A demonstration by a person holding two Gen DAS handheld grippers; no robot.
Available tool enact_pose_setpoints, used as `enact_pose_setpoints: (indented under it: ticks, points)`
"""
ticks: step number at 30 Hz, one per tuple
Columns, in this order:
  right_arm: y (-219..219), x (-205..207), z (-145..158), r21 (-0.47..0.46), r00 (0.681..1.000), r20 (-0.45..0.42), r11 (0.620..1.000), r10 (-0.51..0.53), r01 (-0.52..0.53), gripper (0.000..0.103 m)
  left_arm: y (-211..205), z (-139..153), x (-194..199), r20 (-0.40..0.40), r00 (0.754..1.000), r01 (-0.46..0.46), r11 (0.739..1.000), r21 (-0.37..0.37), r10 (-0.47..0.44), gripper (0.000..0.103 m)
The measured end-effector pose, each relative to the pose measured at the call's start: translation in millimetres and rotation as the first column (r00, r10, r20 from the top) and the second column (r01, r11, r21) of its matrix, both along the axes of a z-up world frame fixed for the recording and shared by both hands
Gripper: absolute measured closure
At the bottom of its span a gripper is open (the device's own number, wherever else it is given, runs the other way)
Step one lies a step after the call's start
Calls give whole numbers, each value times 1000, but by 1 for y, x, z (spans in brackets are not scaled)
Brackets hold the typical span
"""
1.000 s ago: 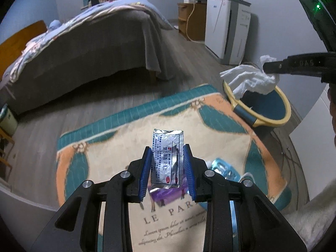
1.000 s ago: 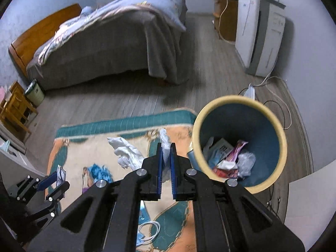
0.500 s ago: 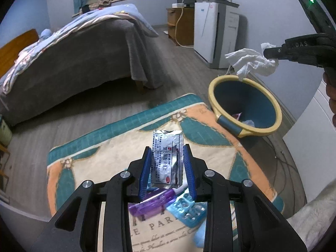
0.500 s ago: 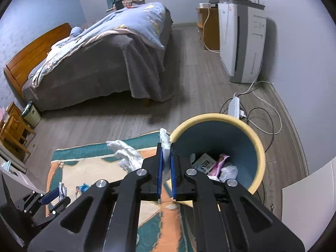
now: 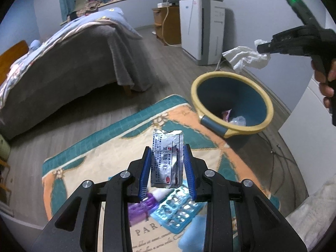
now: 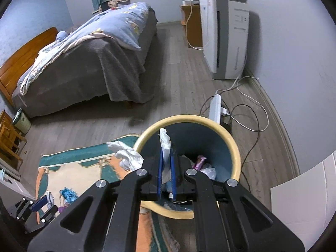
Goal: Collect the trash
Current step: 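Carry the white tissue to the bin with the right tool while the left carries the blister pack, then open both tools over the bin, dropping the blister pack and tissue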
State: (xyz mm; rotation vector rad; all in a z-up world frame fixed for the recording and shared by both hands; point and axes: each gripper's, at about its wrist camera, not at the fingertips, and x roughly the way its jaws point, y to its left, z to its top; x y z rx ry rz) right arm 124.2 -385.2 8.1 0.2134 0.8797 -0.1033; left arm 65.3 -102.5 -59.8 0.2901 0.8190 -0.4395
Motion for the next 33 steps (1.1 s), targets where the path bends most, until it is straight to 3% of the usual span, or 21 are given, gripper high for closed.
enact_pose_setpoints:
  ticks: [13,16,23,33]
  points:
    - [-52,6,-36,71,991,-80,991,-110,115,97,-21,46,29,105,994,34,999,-31,-30,71]
    - [-56,7,-38,85,990,-82,988,-118,125,97,-33,46,40,89,995,52,998,-35,-49,71]
    - [-63,11,-52,101,984,-115,984,-137,149,97,-82,23,49,14,989,149,989,-24,-148,71]
    - [-90,12,-83,122,958,-192,963,-214,240,97,-152,-28,57,-83,958,278,960,27,-275,71]
